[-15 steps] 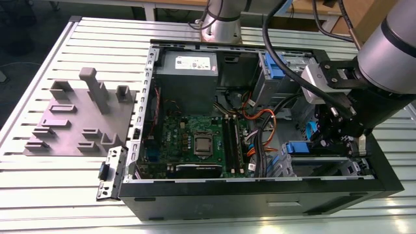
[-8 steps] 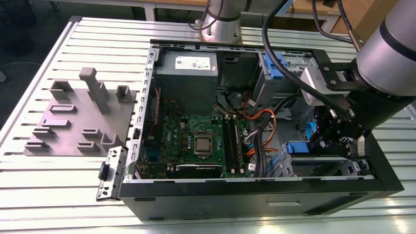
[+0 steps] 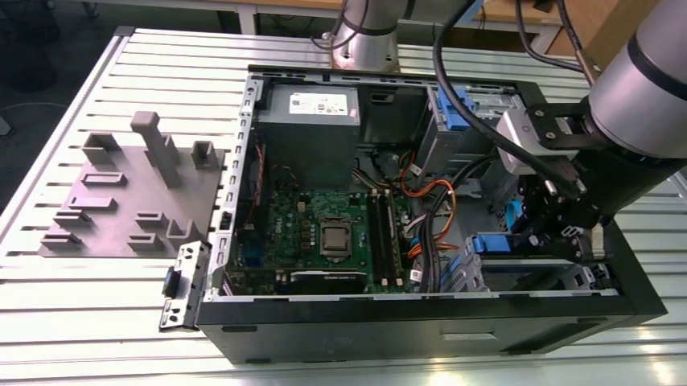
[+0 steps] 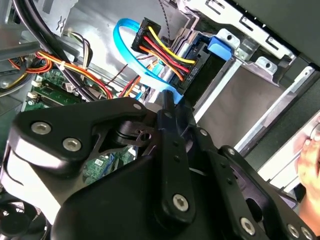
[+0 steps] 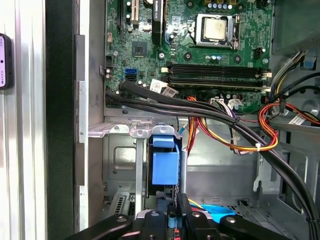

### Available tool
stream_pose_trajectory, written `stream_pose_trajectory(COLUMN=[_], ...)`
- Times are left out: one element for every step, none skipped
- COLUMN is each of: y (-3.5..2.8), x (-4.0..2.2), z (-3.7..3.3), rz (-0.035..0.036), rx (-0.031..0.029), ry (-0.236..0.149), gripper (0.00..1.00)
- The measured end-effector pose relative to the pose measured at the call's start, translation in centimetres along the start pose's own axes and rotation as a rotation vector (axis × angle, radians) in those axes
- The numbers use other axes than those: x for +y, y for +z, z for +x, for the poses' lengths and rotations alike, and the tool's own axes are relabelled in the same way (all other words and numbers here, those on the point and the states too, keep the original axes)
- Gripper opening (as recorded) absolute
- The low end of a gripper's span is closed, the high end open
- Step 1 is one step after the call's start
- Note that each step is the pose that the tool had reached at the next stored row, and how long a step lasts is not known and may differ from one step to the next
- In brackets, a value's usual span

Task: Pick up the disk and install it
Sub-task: 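Insert the second disk wire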

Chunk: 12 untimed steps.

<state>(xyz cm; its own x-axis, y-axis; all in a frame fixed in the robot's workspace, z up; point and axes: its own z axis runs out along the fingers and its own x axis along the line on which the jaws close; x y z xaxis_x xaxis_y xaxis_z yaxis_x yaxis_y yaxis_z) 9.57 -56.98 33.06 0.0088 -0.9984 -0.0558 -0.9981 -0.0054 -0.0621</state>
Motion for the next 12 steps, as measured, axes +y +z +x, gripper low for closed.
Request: stream_pose_trajectory(y=[-0.19,-0.42,-0.65,-0.87,-1.09,-1.26,-1.35,-1.36,-1.36,-1.36,-1.37,-1.38], x=[-0.01,-0.03,-0.04,-0.05,-0.07,-0.08,-0.08,-0.08,-0.08,-0.09,-0.08,-0.09], z=[-0.01,-0.02,-0.03,-0.05,-0.06,-0.07,-0.08,-0.08,-0.08,-0.08,-0.08,-0.09], rz=[0.0,-0.0001,-0.0002,-0.0004,-0.0007,-0.001,-0.0011,-0.0012,-0.0012,-0.0012,-0.0012,-0.0012], rx=[-0.0007,-0.0009,-0.0009,-0.0011,-0.0012,-0.0016,-0.0024,-0.0029,-0.0029,-0.0029,-0.0028,-0.0027], ry=[0.0,0.0,0.0,0.0,0.0,0.0,0.0,0.0,0.0,0.0,0.0,0.0], gripper=[0.23,0.23,0.23,0.23,0.23,0.23,0.23,0.23,0.22,0.16,0.16,0.11])
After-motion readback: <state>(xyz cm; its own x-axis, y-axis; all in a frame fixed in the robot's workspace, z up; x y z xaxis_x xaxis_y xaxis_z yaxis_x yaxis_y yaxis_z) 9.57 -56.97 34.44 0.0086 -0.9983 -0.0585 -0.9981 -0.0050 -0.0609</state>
